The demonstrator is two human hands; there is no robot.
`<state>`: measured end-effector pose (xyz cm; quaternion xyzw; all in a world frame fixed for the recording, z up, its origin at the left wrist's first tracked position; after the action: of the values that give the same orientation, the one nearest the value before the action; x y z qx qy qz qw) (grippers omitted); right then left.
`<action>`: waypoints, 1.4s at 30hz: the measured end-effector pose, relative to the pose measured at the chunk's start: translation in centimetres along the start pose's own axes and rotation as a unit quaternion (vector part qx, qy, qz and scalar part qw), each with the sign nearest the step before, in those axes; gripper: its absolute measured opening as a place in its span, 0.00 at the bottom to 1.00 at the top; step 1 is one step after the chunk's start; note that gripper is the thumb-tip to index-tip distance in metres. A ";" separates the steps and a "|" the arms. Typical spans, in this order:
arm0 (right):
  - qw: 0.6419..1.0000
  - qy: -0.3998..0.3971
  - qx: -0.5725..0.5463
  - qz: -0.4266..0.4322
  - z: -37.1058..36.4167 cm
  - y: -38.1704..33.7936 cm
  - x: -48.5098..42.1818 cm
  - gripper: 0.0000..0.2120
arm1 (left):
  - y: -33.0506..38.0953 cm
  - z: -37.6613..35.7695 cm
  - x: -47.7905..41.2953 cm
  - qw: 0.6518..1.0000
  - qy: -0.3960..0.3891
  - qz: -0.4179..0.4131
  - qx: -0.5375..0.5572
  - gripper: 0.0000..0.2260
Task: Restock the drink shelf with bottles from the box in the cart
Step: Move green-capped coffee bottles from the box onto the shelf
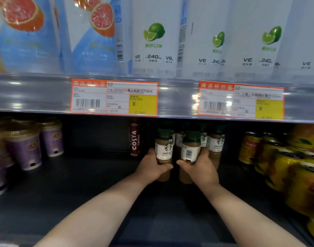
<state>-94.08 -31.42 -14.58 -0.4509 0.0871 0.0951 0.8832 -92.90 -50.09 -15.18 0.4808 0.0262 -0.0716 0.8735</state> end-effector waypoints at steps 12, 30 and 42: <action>0.988 -0.121 -0.070 0.060 -0.7 0.4 -0.6 0.39 | -0.6 -0.4 -1.2 1.000 -0.009 0.013 -0.016 0.31; 0.988 -0.147 -0.007 0.047 -1.5 0.3 -1.0 0.34 | -1.1 -0.5 -1.5 1.000 -0.016 0.019 -0.013 0.31; 0.987 -0.112 0.109 -0.037 -1.2 -0.2 -2.0 0.33 | -0.6 -0.6 -2.3 0.994 -0.019 0.062 -0.092 0.32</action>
<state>-96.05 -32.72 -14.66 -0.3413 -0.0197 0.1019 0.9342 -95.27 -49.65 -15.75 0.3977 -0.0141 -0.0234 0.9171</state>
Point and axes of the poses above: each hand's wrist, its own x-axis away from the middle knuckle, its own z-axis out of the back of the hand, y = z × x, the point moved 8 cm from there along -x, towards the middle knuckle, and after that the axes turned 15 degrees about -y, right-handed, at the moved point
